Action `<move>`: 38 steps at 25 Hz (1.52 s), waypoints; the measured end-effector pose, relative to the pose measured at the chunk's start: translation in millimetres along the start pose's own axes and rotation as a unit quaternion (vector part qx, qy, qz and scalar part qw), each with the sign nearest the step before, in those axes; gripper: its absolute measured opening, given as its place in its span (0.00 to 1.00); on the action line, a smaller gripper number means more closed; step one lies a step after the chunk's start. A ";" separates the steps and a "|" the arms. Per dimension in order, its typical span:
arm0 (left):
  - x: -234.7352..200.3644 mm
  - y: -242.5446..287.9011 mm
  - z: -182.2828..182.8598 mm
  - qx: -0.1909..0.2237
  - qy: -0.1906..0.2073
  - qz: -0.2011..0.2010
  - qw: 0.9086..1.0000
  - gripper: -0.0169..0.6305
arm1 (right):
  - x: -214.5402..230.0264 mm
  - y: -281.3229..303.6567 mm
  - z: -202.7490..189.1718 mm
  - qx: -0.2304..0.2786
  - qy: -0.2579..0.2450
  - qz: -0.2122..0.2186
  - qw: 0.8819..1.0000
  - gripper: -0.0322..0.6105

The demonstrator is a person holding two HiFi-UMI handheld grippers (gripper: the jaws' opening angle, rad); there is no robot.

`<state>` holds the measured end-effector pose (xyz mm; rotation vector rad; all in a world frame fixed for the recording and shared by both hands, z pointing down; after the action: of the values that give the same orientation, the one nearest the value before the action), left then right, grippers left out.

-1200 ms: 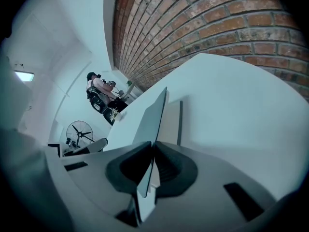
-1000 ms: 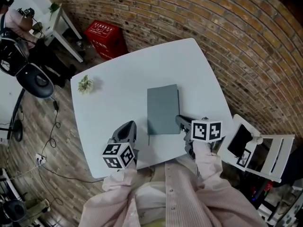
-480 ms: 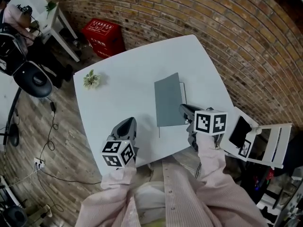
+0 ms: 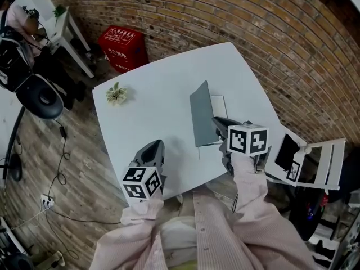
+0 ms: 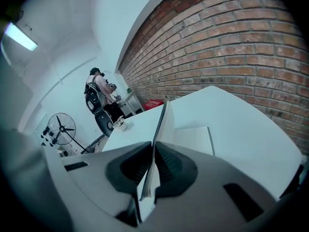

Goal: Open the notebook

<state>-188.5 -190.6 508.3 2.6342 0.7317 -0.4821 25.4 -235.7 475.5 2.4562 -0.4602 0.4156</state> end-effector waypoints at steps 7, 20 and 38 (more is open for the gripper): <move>-17.6 -14.7 7.4 0.011 -0.003 0.000 1.000 0.02 | -33.2 12.4 0.3 0.004 -0.026 0.004 1.000 0.09; -38.3 -32.7 14.5 0.022 -0.004 0.010 1.000 0.01 | -77.5 34.6 -10.1 -0.004 -0.101 -0.011 0.995 0.09; -56.9 -52.9 17.5 0.035 -0.008 0.067 0.997 0.01 | -122.3 82.0 -45.5 -0.019 -0.172 0.011 0.985 0.09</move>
<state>-267.3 -179.8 503.1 2.7187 0.5390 -0.4994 -126.0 -242.7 503.5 2.4928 -0.6314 -0.0132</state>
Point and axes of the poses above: the fingertips, and each gripper's own axes: y forward along the fingers, x to its right, z out of its top, the point moved 3 cm from there along -y, backward along the fingers, and after that the axes turned 10 degrees about x, right-handed, at the moved point
